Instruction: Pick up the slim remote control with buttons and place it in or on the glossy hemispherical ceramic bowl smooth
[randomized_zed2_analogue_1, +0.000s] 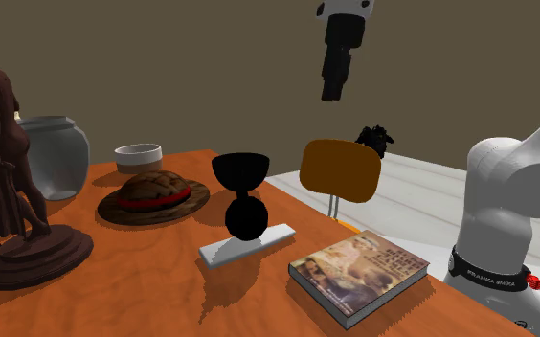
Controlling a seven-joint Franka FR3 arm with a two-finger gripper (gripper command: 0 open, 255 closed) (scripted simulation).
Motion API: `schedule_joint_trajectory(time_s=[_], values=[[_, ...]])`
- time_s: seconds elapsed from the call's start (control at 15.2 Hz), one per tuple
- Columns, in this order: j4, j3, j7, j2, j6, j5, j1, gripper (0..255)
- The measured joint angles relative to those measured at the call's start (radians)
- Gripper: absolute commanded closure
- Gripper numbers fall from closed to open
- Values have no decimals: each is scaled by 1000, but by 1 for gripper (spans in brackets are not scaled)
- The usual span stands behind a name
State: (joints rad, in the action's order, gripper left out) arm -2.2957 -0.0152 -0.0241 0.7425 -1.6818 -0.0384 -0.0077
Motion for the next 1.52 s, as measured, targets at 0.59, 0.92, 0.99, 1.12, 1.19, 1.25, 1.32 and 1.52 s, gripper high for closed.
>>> schedule_joint_trajectory(time_s=[0.59, 0.92, 0.99, 1.12, 1.19, 1.25, 1.32, 1.52], values=[[-93, 8, 214, -131, -192, 7, 94, 0], [-131, 5, 364, -262, -337, 9, 159, 0], [-146, 5, 395, -281, -366, 10, 171, 0], [-157, -3, 448, -333, -420, 9, 198, 0], [-157, -3, 480, -360, -444, 11, 208, 0], [-162, -1, 515, -395, -477, 13, 217, 0], [-174, -3, 545, -413, -504, 14, 228, 0], [-163, -14, 629, -495, -562, 18, 260, 0]])
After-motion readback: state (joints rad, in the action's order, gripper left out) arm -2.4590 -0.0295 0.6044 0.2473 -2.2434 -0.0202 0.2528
